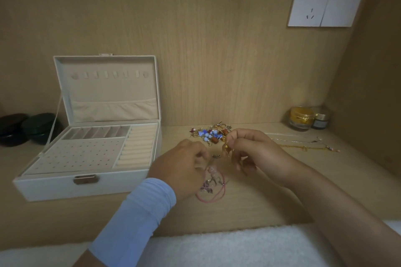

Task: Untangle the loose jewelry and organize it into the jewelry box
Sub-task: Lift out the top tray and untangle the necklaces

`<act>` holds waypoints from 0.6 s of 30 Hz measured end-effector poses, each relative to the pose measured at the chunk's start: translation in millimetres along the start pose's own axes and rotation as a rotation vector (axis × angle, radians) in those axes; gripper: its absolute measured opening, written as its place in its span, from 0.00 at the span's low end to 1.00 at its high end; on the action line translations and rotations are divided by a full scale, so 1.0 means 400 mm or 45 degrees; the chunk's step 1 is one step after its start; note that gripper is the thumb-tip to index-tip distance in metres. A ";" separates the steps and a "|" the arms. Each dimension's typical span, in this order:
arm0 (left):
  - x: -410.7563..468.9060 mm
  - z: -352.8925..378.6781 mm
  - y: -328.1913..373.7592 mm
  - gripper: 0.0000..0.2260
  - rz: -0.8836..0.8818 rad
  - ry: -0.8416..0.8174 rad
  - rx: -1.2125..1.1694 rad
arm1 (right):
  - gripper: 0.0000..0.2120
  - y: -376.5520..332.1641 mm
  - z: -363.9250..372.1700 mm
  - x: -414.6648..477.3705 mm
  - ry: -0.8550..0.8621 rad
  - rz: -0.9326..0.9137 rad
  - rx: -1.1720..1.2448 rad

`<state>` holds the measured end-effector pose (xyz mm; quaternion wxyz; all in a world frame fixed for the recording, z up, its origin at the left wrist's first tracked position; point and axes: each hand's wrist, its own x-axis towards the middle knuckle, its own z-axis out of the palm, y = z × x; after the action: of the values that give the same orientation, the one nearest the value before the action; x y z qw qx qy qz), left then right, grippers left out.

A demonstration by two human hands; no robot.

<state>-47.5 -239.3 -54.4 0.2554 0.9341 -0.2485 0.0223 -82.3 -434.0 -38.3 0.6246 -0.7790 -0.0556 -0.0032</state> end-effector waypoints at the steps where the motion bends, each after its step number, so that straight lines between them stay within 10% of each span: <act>1: 0.002 0.002 0.007 0.12 0.017 0.032 -0.114 | 0.04 0.000 0.000 -0.001 -0.007 -0.011 -0.004; 6: 0.011 0.015 0.046 0.08 -0.020 -0.065 -1.008 | 0.06 0.000 0.003 0.000 0.052 -0.108 -0.028; 18: 0.021 -0.011 0.027 0.07 -0.068 0.253 -1.042 | 0.06 0.008 -0.030 -0.002 -0.040 -0.005 -0.210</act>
<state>-44.9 -248.9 -44.4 0.6285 0.7550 -0.1868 0.0052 -81.8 -446.6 -38.9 0.5573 -0.8276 -0.0667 0.0031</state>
